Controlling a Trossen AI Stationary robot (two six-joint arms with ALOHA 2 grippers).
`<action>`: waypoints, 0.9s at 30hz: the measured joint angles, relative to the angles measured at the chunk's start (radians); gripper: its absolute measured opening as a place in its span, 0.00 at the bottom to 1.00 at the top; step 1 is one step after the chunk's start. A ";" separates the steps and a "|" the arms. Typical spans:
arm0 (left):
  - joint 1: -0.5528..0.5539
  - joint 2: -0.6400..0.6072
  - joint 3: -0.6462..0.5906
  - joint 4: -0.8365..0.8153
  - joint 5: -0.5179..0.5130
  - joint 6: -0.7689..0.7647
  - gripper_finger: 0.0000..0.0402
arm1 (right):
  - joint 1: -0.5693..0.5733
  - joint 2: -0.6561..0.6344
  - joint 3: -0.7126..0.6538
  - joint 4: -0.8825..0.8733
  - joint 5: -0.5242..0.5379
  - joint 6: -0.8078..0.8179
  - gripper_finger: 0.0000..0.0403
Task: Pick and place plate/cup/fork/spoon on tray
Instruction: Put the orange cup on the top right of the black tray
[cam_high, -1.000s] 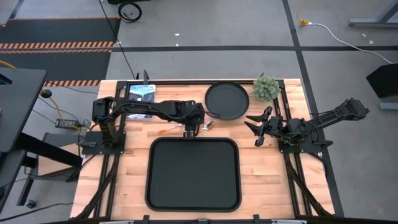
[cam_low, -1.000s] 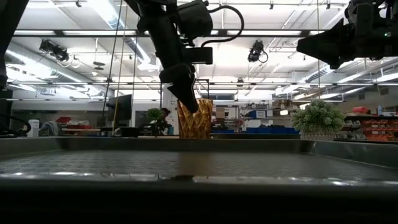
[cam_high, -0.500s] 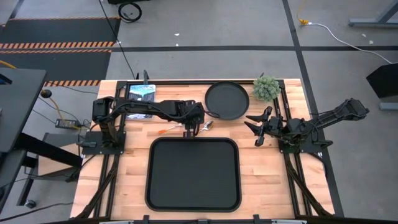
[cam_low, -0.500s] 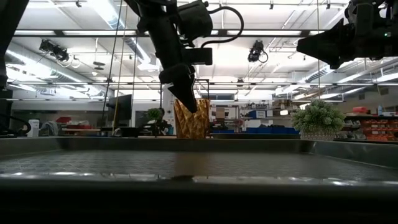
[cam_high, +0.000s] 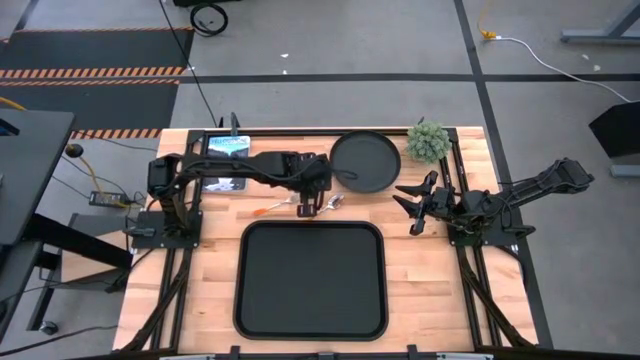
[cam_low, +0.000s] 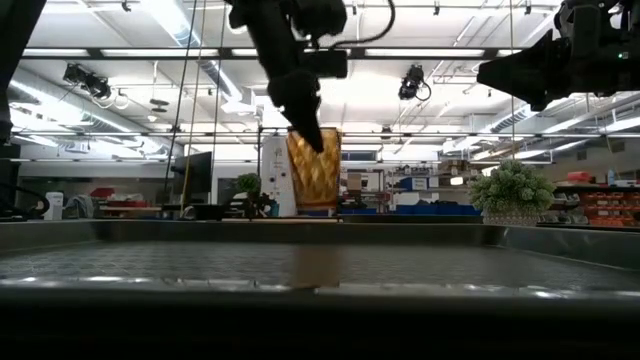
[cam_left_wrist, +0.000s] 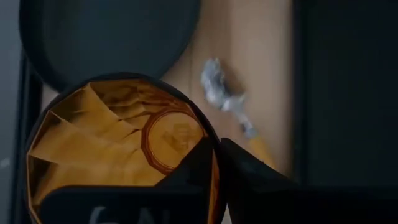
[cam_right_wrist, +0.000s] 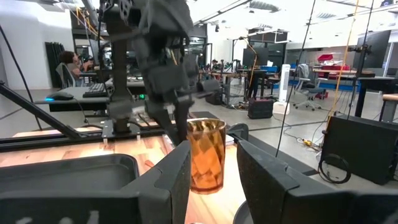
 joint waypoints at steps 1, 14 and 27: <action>-0.004 0.000 0.017 -0.001 0.031 -0.014 0.09 | 0.000 0.000 0.000 0.000 0.000 0.000 0.34; -0.207 0.027 0.045 0.172 0.220 -0.171 0.08 | 0.000 0.000 0.000 0.000 0.000 0.000 0.34; -0.309 0.249 0.211 0.196 0.147 -0.169 0.07 | 0.000 0.001 0.000 0.000 0.000 0.000 0.34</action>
